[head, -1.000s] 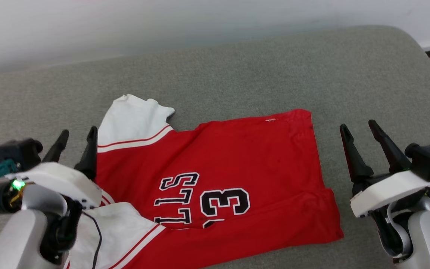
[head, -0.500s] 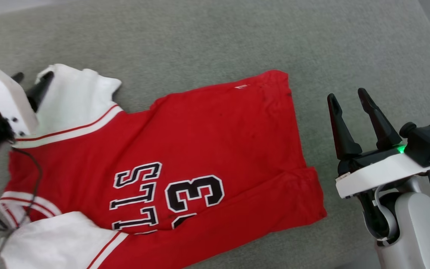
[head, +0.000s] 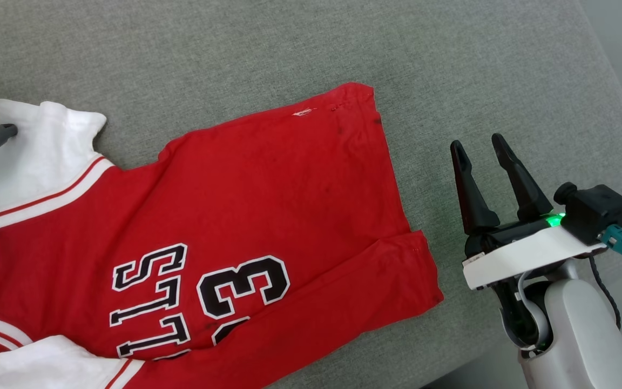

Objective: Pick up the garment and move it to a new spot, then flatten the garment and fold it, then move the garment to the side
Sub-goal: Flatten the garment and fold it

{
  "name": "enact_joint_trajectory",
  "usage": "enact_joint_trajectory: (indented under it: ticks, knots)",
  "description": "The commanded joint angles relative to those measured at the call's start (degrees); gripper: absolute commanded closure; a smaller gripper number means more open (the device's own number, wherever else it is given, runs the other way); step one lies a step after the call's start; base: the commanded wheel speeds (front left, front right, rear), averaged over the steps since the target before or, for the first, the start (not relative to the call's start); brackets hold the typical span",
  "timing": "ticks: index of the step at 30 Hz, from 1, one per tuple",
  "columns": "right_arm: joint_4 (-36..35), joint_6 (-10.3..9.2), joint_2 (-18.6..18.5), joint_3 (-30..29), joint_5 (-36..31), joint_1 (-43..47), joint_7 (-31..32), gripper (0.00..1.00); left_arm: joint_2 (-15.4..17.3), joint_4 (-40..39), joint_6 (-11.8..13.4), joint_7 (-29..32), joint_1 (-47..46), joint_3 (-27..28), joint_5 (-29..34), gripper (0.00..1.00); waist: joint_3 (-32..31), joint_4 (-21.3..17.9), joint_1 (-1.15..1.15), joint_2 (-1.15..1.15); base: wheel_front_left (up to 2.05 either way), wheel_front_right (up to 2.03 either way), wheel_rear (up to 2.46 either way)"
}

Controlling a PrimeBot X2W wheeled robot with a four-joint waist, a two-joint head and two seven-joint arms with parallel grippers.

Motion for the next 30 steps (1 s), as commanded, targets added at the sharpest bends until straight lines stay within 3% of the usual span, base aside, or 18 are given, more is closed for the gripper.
enact_joint_trajectory:
  ticks: [1, 2, 3, 4, 10, 17, 25, 30]
  knots:
    - [0.4, -0.02, 0.4, 0.1, 0.5, -0.8, -0.4, 0.00, -1.6, 1.9, 0.6, 3.0, 4.0, -2.5, -0.6, 0.03, 0.2, -0.2, 0.00, 0.00, 0.00, 0.00, 0.00]
    - [0.6, -0.02, 0.4, 0.1, 0.6, -0.9, -0.5, 0.00, -1.8, 1.7, 0.9, 3.9, 4.5, -2.9, -0.8, 0.53, 0.2, -0.3, 0.00, 0.00, 0.00, 0.00, 0.00]
    - [0.9, -0.02, 0.4, 0.1, 0.8, -0.9, -0.5, 0.00, -2.1, 1.2, 1.0, 3.7, 4.7, -3.0, -0.8, 0.82, 0.2, -0.3, 0.00, 0.00, 0.00, 0.00, 0.00]
    - [1.1, -0.02, 0.3, 0.1, 0.8, -1.0, -0.3, 0.00, -2.4, 0.7, 1.1, 3.1, 4.8, -3.0, -0.7, 1.00, 0.1, -0.2, 0.00, 0.00, 0.00, 0.00, 0.00]
    - [2.4, -0.02, -2.0, 0.3, 4.5, -1.9, 2.3, 0.00, -4.0, -0.5, 0.7, -4.2, 3.5, -1.4, 0.4, 1.00, -1.7, 1.5, 0.00, 0.00, 0.00, 0.00, 0.00]
    - [6.6, -0.01, -8.1, 0.7, 12.1, -6.8, 10.9, 0.00, -8.2, -0.5, -1.8, -14.3, 1.1, 0.1, 0.7, 1.00, -4.8, 6.5, 0.00, 0.00, 0.00, 0.00, 0.00]
    - [14.2, -0.02, -14.7, 4.4, 19.7, -18.1, 29.4, 0.00, -12.3, -3.9, -4.2, -19.7, -1.2, -1.9, 2.5, 1.00, -5.1, 13.4, 0.00, 0.00, 0.00, 0.00, 0.00]
    - [19.1, -0.02, -17.2, 6.6, 22.1, -24.8, 40.2, 0.00, -14.5, -7.1, -4.3, -20.5, -2.5, -2.9, 2.5, 1.00, -2.7, 17.2, 0.00, 0.00, 0.00, 0.00, 0.00]
